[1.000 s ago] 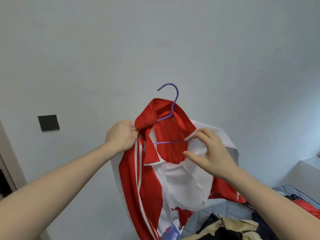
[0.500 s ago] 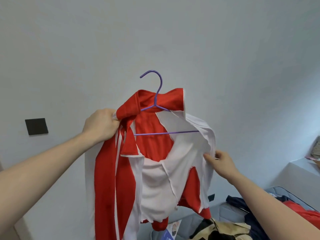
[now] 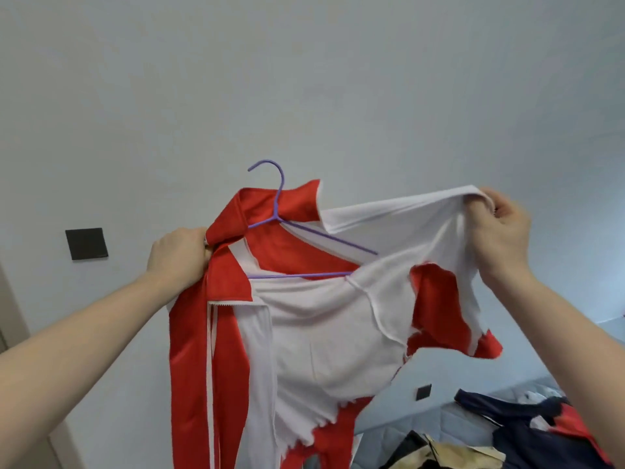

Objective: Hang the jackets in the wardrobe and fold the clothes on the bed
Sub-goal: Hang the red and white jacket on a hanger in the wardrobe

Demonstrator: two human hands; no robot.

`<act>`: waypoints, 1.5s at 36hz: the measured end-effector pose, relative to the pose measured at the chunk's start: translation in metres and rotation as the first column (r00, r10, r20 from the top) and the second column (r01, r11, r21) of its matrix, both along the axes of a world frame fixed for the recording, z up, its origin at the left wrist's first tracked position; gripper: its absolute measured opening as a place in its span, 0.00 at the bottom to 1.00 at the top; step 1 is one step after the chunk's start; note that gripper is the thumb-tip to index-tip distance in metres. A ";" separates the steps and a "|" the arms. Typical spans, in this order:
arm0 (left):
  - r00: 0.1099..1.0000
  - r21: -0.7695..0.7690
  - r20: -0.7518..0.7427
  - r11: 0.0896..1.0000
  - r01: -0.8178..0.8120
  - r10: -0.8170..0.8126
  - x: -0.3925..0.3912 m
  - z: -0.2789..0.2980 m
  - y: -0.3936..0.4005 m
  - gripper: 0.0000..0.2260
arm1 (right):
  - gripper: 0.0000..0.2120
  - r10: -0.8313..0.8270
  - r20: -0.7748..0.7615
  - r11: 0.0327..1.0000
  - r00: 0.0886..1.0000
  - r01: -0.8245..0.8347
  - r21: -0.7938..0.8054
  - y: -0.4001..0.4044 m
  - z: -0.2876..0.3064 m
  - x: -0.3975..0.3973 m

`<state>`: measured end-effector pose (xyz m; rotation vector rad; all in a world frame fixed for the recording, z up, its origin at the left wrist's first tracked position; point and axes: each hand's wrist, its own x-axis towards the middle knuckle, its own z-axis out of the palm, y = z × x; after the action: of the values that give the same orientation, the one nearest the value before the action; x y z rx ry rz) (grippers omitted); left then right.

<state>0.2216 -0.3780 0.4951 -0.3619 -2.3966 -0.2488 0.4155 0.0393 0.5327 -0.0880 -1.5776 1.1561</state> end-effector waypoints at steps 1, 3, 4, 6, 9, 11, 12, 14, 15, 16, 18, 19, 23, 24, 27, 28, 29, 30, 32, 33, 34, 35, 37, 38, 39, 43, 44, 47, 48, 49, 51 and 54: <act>0.999 0.032 0.028 0.999 -0.018 0.017 -0.003 -0.001 0.000 0.07 | 0.15 0.043 -0.013 0.998 0.999 -0.043 0.043 -0.014 0.003 0.010; 0.995 0.103 0.093 0.993 -0.057 0.047 -0.010 -0.001 0.000 0.07 | 0.13 0.123 0.012 0.979 0.992 -0.124 0.164 -0.042 0.000 0.030; 0.989 0.141 0.132 0.987 -0.082 0.063 -0.014 -0.001 0.000 0.08 | 0.14 0.169 0.032 0.959 0.985 -0.172 0.226 -0.055 -0.006 0.039; 0.975 0.203 0.204 0.970 -0.131 0.089 -0.020 0.001 0.001 0.10 | 0.17 0.262 0.089 0.908 0.961 -0.277 0.314 -0.076 -0.023 0.055; 0.971 0.238 0.228 0.963 -0.127 0.072 -0.025 0.005 0.008 0.10 | 0.14 0.324 0.230 0.823 0.917 -0.394 0.410 -0.096 -0.055 0.065; 0.975 0.239 0.218 0.966 -0.098 0.045 -0.025 0.009 0.016 0.09 | 0.08 0.367 0.344 0.756 0.864 -0.493 0.431 -0.106 -0.077 0.064; 0.977 0.239 0.211 0.968 -0.082 0.030 -0.024 0.011 0.020 0.08 | 0.10 0.373 0.394 0.726 0.840 -0.529 0.440 -0.110 -0.088 0.062; 0.980 0.249 0.199 0.967 -0.052 0.002 -0.021 0.014 0.031 0.07 | 0.18 0.374 0.497 0.667 0.783 -0.600 0.442 -0.117 -0.109 0.057; 0.981 0.253 0.193 0.967 -0.037 -0.013 -0.019 0.016 0.036 0.07 | 0.20 0.379 0.550 0.638 0.745 -0.640 0.428 -0.120 -0.119 0.055; 0.982 0.253 0.186 0.967 -0.020 -0.029 -0.016 0.017 0.042 0.07 | 0.20 0.379 0.590 0.612 0.713 -0.671 0.419 -0.123 -0.129 0.052; 0.982 0.240 0.174 0.971 0.025 -0.068 -0.010 0.017 0.054 0.06 | 0.22 0.368 0.632 0.588 0.682 -0.697 0.410 -0.131 -0.147 0.044; 0.982 0.233 0.164 0.971 0.052 -0.092 -0.007 0.017 0.060 0.06 | 0.22 0.361 0.639 0.586 0.679 -0.699 0.410 -0.135 -0.155 0.039; 0.981 0.195 0.112 0.972 0.134 -0.158 0.007 0.013 0.081 0.09 | 0.22 0.247 0.683 0.632 0.687 -0.648 0.424 -0.138 -0.169 0.018; 0.982 0.186 0.100 0.973 0.139 -0.159 0.010 0.013 0.084 0.08 | 0.20 0.182 0.709 0.638 0.681 -0.631 0.442 -0.135 -0.170 0.013; 0.985 0.174 0.088 0.976 0.134 -0.151 0.015 0.013 0.086 0.05 | 0.11 0.011 0.797 0.642 0.604 -0.616 0.457 -0.115 -0.169 0.007; 0.986 0.174 0.083 0.976 0.130 -0.146 0.014 0.013 0.083 0.05 | 0.16 -0.022 0.828 0.644 0.560 -0.626 0.440 -0.108 -0.165 0.008; 0.987 0.173 0.073 0.977 0.128 -0.142 0.013 0.013 0.079 0.06 | 0.21 -0.034 0.849 0.652 0.528 -0.632 0.419 -0.099 -0.161 0.009; 0.989 0.174 0.061 0.977 0.126 -0.138 0.011 0.014 0.075 0.07 | 0.22 -0.035 0.853 0.666 0.520 -0.624 0.408 -0.091 -0.153 0.011; 0.990 0.175 0.037 0.976 0.129 -0.137 0.009 0.016 0.065 0.07 | 0.12 0.011 0.799 0.723 0.601 -0.557 0.409 -0.078 -0.129 0.019; 0.989 0.177 0.026 0.974 0.140 -0.147 0.009 0.017 0.060 0.07 | 0.06 0.034 0.735 0.770 0.677 -0.486 0.413 -0.072 -0.115 0.023; 0.987 0.181 0.016 0.971 0.154 -0.160 0.010 0.018 0.057 0.07 | 0.04 0.035 0.648 0.806 0.760 -0.405 0.431 -0.066 -0.102 0.025; 0.985 0.186 0.005 0.968 0.168 -0.172 0.012 0.019 0.054 0.08 | 0.05 0.017 0.550 0.836 0.835 -0.314 0.450 -0.061 -0.088 0.027; 0.982 0.187 -0.017 0.964 0.187 -0.187 0.015 0.021 0.051 0.08 | 0.06 -0.033 0.350 0.873 0.936 -0.143 0.467 -0.049 -0.066 0.026; 0.982 0.182 -0.024 0.965 0.191 -0.190 0.017 0.021 0.050 0.08 | 0.07 -0.064 0.296 0.874 0.953 -0.089 0.477 -0.044 -0.057 0.025; 0.982 0.174 -0.025 0.966 0.190 -0.189 0.018 0.022 0.050 0.09 | 0.09 -0.091 0.281 0.869 0.956 -0.062 0.492 -0.040 -0.049 0.022; 0.980 0.140 -0.037 0.971 0.196 -0.193 0.025 0.025 0.056 0.09 | 0.14 -0.109 0.486 0.810 0.867 -0.207 0.549 -0.037 -0.042 0.004; 0.980 0.128 -0.040 0.971 0.200 -0.196 0.027 0.026 0.057 0.08 | 0.10 -0.086 0.543 0.795 0.835 -0.271 0.542 -0.040 -0.044 -0.001; 0.978 0.099 -0.031 0.973 0.209 -0.207 0.031 0.026 0.058 0.03 | 0.09 -0.027 0.593 0.763 0.805 -0.366 0.532 -0.047 -0.055 -0.012; 0.977 0.091 -0.025 0.973 0.212 -0.211 0.032 0.025 0.057 0.03 | 0.10 -0.013 0.583 0.755 0.813 -0.374 0.538 -0.048 -0.059 -0.013; 0.977 0.087 -0.016 0.973 0.213 -0.212 0.032 0.023 0.056 0.04 | 0.10 0.019 0.573 0.753 0.819 -0.389 0.531 -0.050 -0.063 -0.015; 0.978 0.098 0.002 0.973 0.208 -0.209 0.033 0.020 0.055 0.06 | 0.10 0.091 0.546 0.785 0.833 -0.397 0.475 -0.055 -0.071 -0.017; 0.982 0.108 0.013 0.977 0.186 -0.188 0.033 0.019 0.051 0.09 | 0.09 0.123 0.491 0.828 0.863 -0.362 0.429 -0.067 -0.082 -0.023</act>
<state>0.2548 -0.3274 0.5144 -0.5386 -2.3615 -0.4664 0.3930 -0.0274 0.4510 0.2323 -2.3259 0.9069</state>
